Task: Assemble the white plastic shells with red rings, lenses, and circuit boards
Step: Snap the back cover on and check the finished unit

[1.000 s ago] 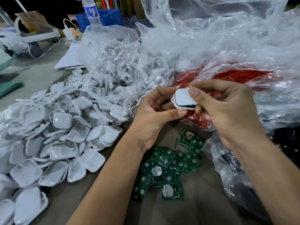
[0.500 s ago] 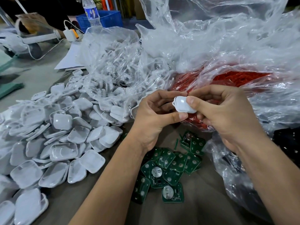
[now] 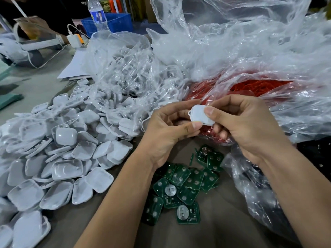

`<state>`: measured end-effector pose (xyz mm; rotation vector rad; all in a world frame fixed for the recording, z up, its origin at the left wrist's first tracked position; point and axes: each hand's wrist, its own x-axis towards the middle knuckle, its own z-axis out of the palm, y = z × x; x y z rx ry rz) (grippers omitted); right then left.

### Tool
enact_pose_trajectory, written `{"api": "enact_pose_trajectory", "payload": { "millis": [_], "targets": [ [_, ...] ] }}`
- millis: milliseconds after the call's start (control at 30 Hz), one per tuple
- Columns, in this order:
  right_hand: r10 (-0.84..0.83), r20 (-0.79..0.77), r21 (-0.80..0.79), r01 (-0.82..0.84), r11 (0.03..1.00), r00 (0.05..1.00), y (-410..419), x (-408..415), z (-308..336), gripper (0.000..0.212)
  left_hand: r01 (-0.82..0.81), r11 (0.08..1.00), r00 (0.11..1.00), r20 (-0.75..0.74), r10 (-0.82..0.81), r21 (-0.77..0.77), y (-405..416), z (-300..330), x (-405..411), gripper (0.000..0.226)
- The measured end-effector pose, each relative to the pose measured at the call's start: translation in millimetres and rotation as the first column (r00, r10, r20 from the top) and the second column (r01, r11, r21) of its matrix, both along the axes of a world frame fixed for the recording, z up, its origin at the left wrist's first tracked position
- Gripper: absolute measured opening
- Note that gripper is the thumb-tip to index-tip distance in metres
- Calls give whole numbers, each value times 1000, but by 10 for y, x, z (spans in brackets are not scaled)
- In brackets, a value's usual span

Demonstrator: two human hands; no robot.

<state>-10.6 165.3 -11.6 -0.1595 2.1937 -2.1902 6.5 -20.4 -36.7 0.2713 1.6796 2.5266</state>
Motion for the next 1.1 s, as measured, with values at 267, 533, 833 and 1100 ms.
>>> {"api": "enact_pose_trajectory", "payload": {
  "millis": [267, 533, 833, 1100],
  "targets": [
    [-54, -139, 102, 69, 992, 989, -58, 30, -43, 10, -188, 982, 981, 47, 189, -29, 96, -25, 15, 32],
    [-56, -170, 149, 82, 986, 984, -112, 62, -68, 11, -226, 970, 973, 21, 229, -87, 64, -14, 27, 27],
    [-31, -137, 45, 38, 998, 990, -92, 31, -63, 13, -207, 974, 978, -13, 207, -89, 68, -21, 46, 28],
    [1, -174, 58, 9, 998, 985, -97, 31, -84, 14, -197, 976, 980, -30, 195, -91, 57, -35, 48, 12]
  ]
}}
